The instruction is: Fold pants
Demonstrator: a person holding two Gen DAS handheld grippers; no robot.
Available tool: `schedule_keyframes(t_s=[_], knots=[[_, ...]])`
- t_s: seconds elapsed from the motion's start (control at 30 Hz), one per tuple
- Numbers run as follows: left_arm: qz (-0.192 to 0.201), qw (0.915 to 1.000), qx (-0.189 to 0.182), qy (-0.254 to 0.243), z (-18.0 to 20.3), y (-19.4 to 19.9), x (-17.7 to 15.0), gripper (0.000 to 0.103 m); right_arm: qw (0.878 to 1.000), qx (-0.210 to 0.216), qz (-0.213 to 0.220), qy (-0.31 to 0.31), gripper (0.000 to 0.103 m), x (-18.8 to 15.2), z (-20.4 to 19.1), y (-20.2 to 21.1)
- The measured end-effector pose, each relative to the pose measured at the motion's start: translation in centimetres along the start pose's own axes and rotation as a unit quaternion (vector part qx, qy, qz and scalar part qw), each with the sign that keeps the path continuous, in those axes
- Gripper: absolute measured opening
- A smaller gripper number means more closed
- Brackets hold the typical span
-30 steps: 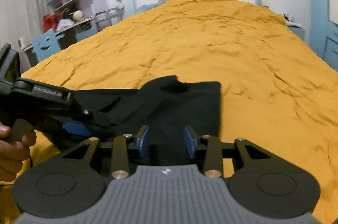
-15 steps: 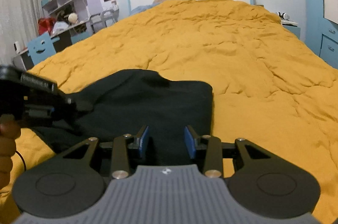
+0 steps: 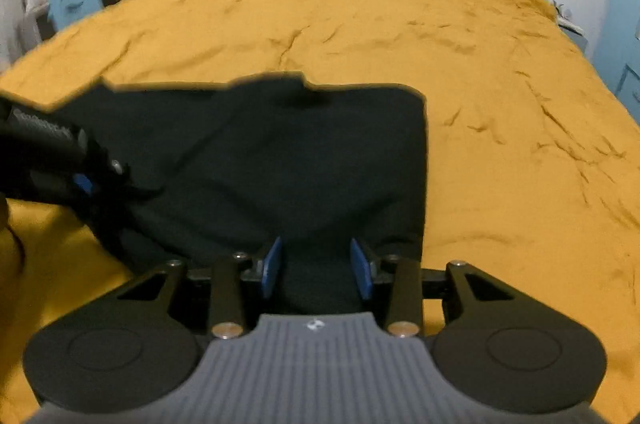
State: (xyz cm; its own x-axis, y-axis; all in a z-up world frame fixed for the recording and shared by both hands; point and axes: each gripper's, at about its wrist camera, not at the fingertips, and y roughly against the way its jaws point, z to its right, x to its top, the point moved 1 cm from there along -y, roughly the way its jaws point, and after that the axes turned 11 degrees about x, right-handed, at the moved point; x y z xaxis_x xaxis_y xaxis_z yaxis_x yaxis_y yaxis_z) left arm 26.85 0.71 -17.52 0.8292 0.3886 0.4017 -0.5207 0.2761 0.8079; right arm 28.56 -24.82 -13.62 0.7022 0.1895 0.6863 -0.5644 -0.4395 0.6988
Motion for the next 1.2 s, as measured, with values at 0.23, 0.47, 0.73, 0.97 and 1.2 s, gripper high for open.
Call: schedule_keyframes(t_s=[0.23,0.47,0.73,0.97,1.2], knots=[[0.062,0.9964,0.031,-0.049,1.7,3.4,5.0,0.047,0.997,0.039,0.065,-0.021,0.035,2.3,-0.1,1.1],[0.026,0.993,0.018,-0.114,4.0,-3.7,10.7,0.051,0.995,0.065,0.076,-0.016,0.035,1.1,-1.5,-1.0],[-0.019,0.9953,0.0,-0.095,4.5,-8.5,11.4,0.01,0.993,0.082,0.074,-0.04,0.035,0.5,-0.3,-2.1],[0.056,0.9971,0.037,-0.037,1.0,-5.7,11.5,0.0,0.992,0.085,0.08,-0.039,0.036,0.5,-0.4,-2.2],[0.007,0.9991,-0.018,-0.037,1.7,-6.8,11.6,0.06,0.994,0.08,0.066,-0.031,0.036,0.3,-0.7,-2.8]])
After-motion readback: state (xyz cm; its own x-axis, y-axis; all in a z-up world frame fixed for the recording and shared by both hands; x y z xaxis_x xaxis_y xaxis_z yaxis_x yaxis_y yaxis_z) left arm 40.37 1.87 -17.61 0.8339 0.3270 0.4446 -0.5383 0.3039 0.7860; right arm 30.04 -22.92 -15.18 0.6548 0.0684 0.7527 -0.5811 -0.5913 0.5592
